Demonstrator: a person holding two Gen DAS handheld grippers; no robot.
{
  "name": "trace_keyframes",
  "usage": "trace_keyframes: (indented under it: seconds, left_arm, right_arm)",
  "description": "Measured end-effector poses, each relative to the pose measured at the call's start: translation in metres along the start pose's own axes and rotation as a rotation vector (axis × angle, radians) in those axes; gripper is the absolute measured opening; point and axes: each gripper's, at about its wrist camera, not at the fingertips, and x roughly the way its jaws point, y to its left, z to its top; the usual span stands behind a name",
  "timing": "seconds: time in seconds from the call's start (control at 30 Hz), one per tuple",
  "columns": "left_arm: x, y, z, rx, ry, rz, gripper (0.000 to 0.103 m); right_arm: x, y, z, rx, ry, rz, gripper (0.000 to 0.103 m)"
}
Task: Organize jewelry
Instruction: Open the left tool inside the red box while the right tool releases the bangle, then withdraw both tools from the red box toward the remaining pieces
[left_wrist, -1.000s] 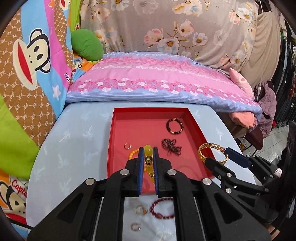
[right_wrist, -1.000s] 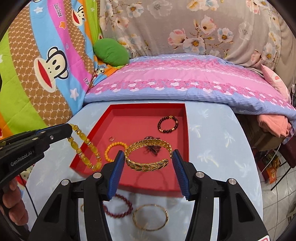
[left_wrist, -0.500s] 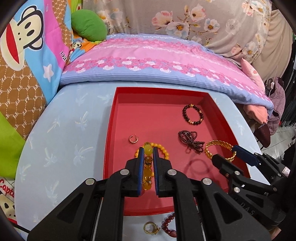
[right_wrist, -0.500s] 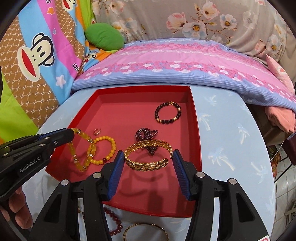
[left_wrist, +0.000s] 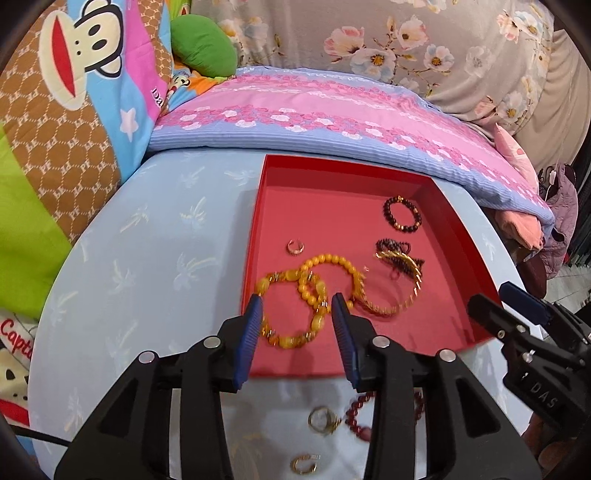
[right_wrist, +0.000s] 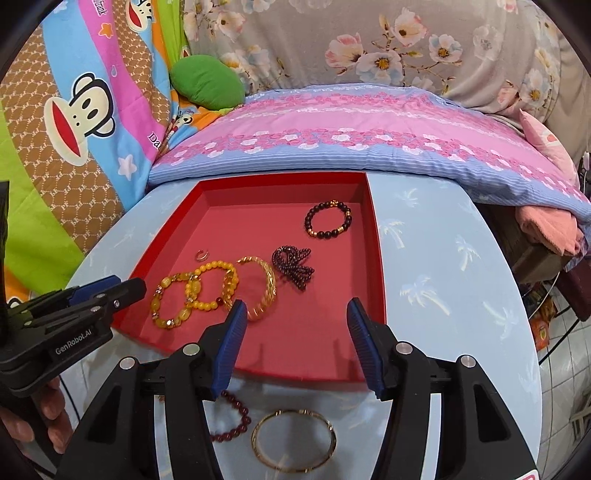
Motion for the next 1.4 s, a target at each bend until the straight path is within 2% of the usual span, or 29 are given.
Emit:
trace_keyframes:
  seconds: [0.4,0.77,0.9,1.03,1.1,1.17,1.4]
  left_arm:
    - [-0.028,0.002,-0.043,-0.005,0.017,0.002,0.037]
    - [-0.032,0.0,-0.079,0.003,0.074,0.006,0.038]
    - [-0.03,0.001,-0.089,0.0,0.091,0.015,0.045]
    - [-0.03,0.001,-0.093,0.003,0.099,0.017,0.048]
    - [-0.029,0.001,-0.096,0.004,0.103,0.024,0.05]
    - [-0.028,0.003,-0.097,0.002,0.109,0.027,0.051]
    - [-0.024,0.004,-0.099,0.0,0.12,0.036,0.051]
  right_arm:
    - [-0.031,0.002,-0.042,0.017,0.036,0.025,0.055]
    - [-0.028,-0.004,-0.088,0.031,0.125,0.017,0.055]
    - [-0.022,-0.004,-0.093,0.029,0.137,0.012,0.055]
    - [-0.014,-0.002,-0.097,0.023,0.153,0.006,0.055]
    - [-0.01,0.001,-0.097,0.018,0.153,0.001,0.059]
    - [-0.008,0.004,-0.096,0.006,0.147,-0.007,0.064]
    - [0.004,0.013,-0.092,-0.042,0.132,-0.031,0.066]
